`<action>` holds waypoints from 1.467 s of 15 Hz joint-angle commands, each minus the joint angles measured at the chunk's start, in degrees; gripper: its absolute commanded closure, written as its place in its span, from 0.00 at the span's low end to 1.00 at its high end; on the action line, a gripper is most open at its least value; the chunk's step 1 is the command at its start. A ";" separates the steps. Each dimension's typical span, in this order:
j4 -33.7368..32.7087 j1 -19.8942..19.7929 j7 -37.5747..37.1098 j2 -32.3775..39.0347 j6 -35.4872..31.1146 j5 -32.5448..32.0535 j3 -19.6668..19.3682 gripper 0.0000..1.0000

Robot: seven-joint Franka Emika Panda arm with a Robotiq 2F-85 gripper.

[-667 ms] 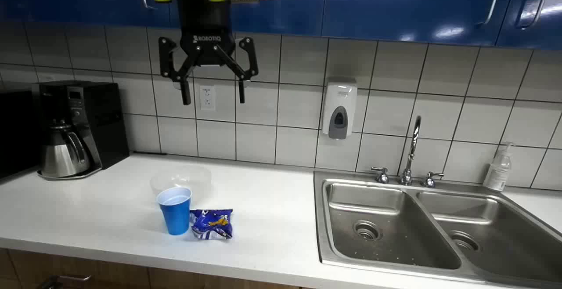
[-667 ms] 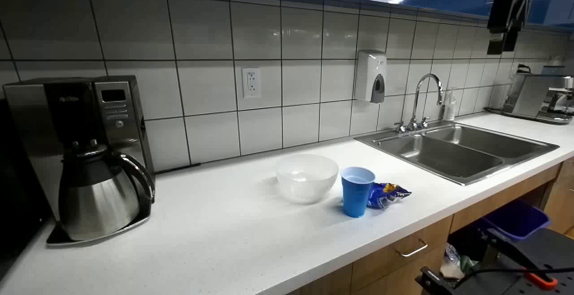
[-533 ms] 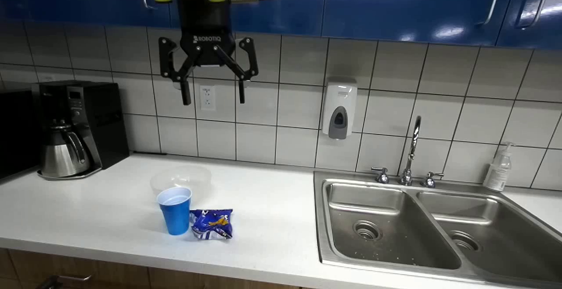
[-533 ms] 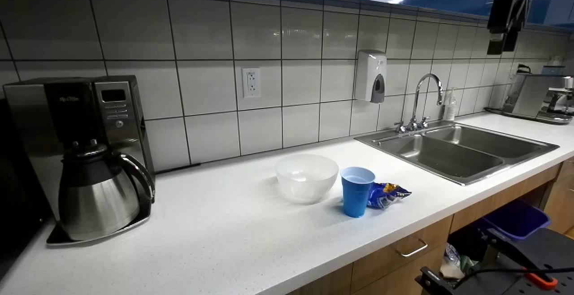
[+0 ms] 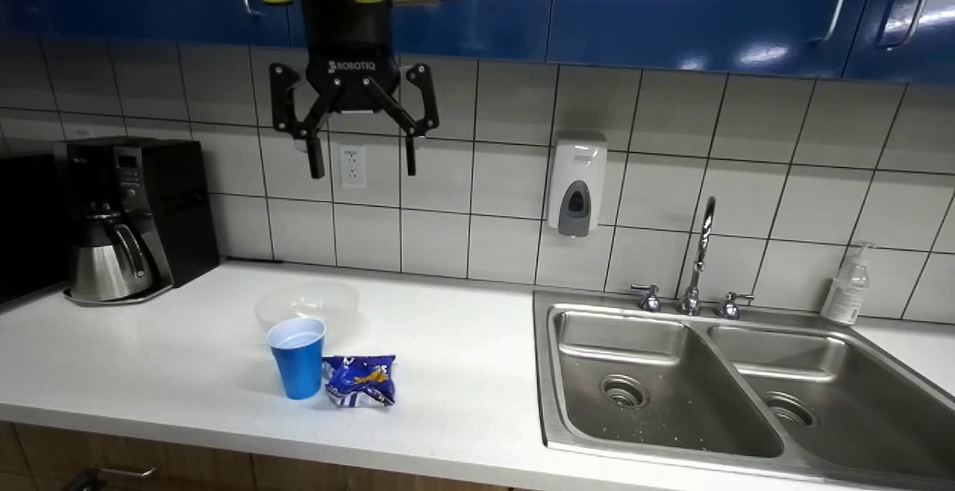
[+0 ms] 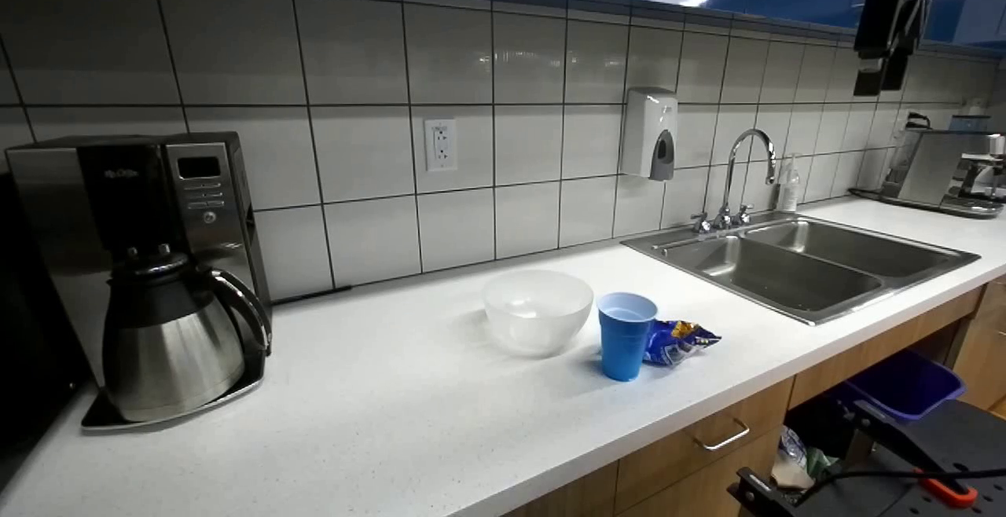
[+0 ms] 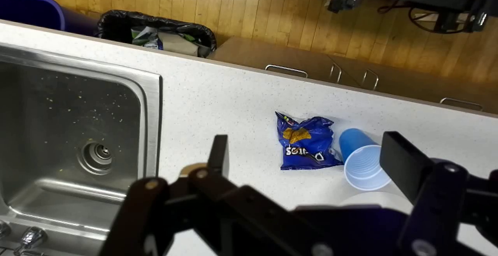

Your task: Put the blue packet inside the plastic bowl

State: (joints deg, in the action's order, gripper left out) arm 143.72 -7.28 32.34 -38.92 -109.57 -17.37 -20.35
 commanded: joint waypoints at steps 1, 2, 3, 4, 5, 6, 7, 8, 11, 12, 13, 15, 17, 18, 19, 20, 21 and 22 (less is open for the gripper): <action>-0.08 -0.46 0.25 0.13 0.04 0.32 0.41 0.00; 0.34 -0.57 -0.05 0.02 -0.33 0.09 0.57 0.00; 0.77 -0.59 -0.05 -0.04 -0.75 -0.09 0.60 0.00; 1.08 -0.60 -0.04 0.01 -1.05 -0.17 0.57 0.00; 1.64 -0.55 -0.05 0.13 -1.85 -0.18 0.42 0.00; 2.09 -0.57 -0.14 0.36 -2.42 -0.28 0.41 0.00; 2.88 -0.48 -0.18 0.71 -3.52 -0.24 0.30 0.00; 3.59 -0.40 -0.11 1.22 -4.43 -0.28 0.25 0.00; 5.42 0.02 0.52 3.69 -7.14 0.24 -0.01 0.00; 5.87 0.11 0.81 4.71 -8.31 0.45 -0.11 0.00; 6.14 0.30 1.38 6.02 -9.51 0.76 -0.34 0.00; 6.15 0.50 2.55 8.89 -12.13 1.17 -0.74 0.00; 5.88 0.78 4.97 12.01 -15.45 1.58 -1.58 0.00; 5.59 0.99 7.01 13.66 -17.13 1.89 -2.12 0.00; 5.54 1.10 9.88 15.08 -19.53 1.99 -2.75 0.00; 5.24 1.31 13.18 16.79 -21.75 2.41 -3.55 0.00; 4.96 1.45 16.30 18.50 -23.59 3.40 -4.23 0.00; 4.60 1.60 19.60 20.26 -25.05 4.82 -4.88 0.00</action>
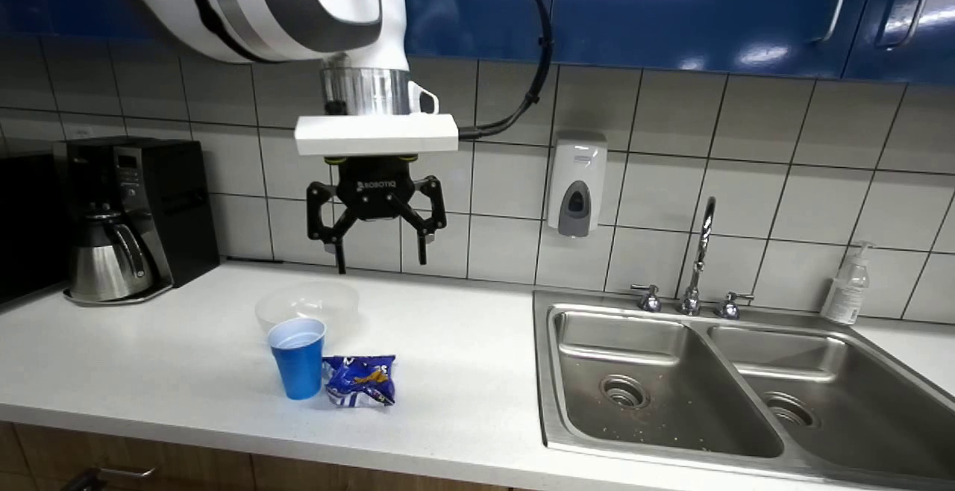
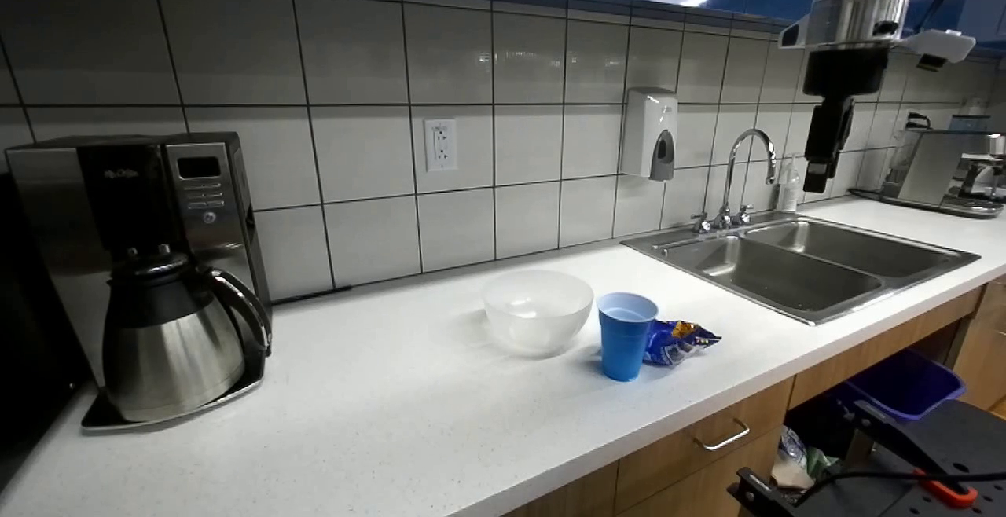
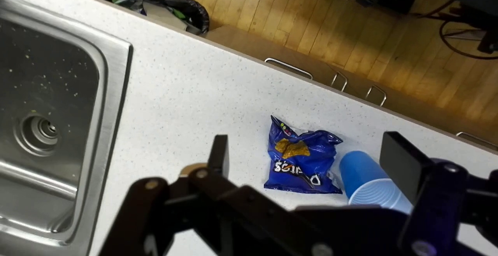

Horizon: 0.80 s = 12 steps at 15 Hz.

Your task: Put the blue packet inside the plastic bowl

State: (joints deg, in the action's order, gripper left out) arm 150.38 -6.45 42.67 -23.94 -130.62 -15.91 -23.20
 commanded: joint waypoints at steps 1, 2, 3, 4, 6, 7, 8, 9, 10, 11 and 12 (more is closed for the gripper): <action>-2.58 1.00 12.80 7.48 -5.34 5.13 -2.69 0.00; -3.39 1.18 16.31 9.85 -6.27 7.09 -3.20 0.00; -4.30 1.32 19.77 12.06 -6.86 9.33 -3.46 0.00; -5.06 1.06 22.59 13.95 -7.51 11.25 -3.31 0.00; -7.24 0.43 27.54 17.93 -8.43 15.24 -2.32 0.00; -8.50 -0.03 29.22 19.77 -8.29 16.95 -1.54 0.00; -9.35 -0.56 30.57 21.26 -8.75 18.18 -0.78 0.00; -10.25 -1.11 31.06 22.88 -9.25 18.70 0.15 0.00; -11.05 -1.61 31.57 24.21 -9.78 19.10 0.95 0.00; -11.93 -2.13 31.73 25.44 -9.94 19.10 1.80 0.00; -12.70 -2.56 32.09 26.77 -10.46 19.24 2.66 0.00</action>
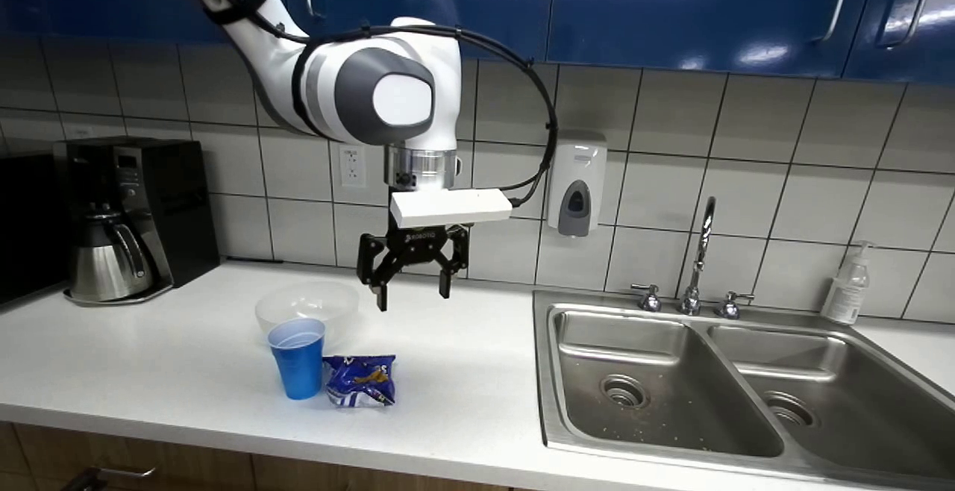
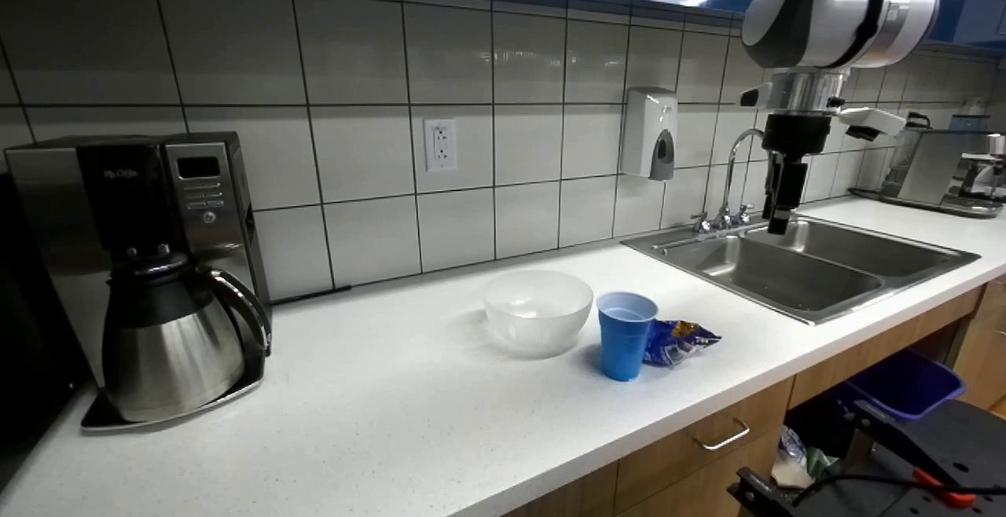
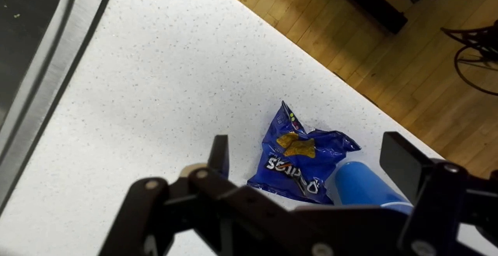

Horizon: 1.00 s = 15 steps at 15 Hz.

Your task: Put the blue packet inside the plastic bowl

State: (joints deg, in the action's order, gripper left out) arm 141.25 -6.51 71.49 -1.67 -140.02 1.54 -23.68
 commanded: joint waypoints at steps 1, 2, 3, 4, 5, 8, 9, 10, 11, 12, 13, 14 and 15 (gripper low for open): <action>-4.37 -2.93 3.06 5.67 -1.72 1.19 4.05 0.00; -4.94 -3.35 3.26 6.74 -2.78 0.95 4.86 0.00; -5.60 -3.80 3.63 7.78 -3.29 1.03 5.67 0.00; -6.16 -4.22 3.67 8.77 -4.06 0.86 6.43 0.00; -6.75 -4.66 3.83 9.72 -4.56 0.98 7.20 0.00; -8.13 -5.84 3.68 12.09 -5.91 0.83 9.23 0.00; -8.38 -6.19 3.58 12.67 -6.14 0.85 9.86 0.00; -8.53 -6.50 3.45 13.17 -6.49 0.83 10.47 0.00; -8.55 -6.78 3.35 13.64 -6.86 0.78 11.08 0.00; -8.60 -6.99 3.21 14.03 -7.16 0.65 11.59 0.00; -8.51 -7.21 3.45 14.32 -7.41 0.74 12.16 0.00; -8.36 -7.32 3.59 14.44 -7.70 0.62 12.61 0.00; -8.16 -7.46 3.79 14.57 -8.06 0.68 13.12 0.00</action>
State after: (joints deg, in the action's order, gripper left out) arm 133.71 -11.82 72.99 12.02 -146.78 1.71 -13.11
